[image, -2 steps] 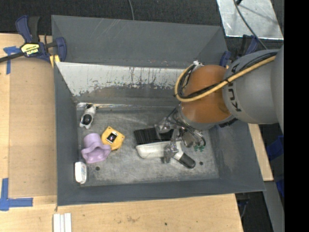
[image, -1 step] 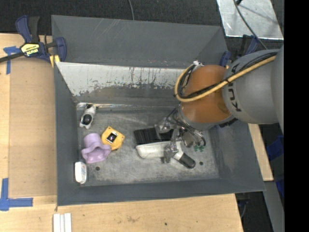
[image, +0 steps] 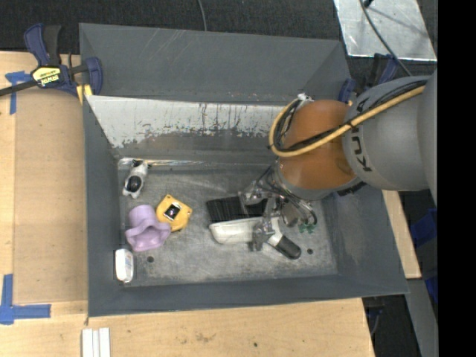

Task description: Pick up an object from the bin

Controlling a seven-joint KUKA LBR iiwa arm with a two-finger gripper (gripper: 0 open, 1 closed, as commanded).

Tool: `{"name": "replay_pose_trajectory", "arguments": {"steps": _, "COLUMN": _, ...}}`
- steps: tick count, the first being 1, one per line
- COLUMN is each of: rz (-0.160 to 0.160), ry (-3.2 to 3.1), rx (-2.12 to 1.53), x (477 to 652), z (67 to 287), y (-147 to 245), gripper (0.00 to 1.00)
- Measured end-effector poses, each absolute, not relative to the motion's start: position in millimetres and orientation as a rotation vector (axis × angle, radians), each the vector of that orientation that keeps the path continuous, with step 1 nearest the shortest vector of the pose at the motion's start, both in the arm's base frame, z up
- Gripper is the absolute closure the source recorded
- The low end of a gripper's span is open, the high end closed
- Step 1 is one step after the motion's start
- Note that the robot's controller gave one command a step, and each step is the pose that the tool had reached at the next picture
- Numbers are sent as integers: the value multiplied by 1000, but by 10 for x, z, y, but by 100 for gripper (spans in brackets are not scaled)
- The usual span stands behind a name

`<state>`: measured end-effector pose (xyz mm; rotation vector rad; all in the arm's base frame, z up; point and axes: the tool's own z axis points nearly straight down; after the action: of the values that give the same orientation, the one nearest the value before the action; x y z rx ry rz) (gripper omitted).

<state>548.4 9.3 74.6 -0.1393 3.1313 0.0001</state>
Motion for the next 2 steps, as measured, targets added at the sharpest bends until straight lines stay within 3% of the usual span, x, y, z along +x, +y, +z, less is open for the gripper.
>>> {"name": "replay_pose_trajectory", "arguments": {"steps": 2, "rz": 0, "ry": 3131, "rx": -140, "x": 5484, "z": 746, "y": 93, "gripper": 100}}
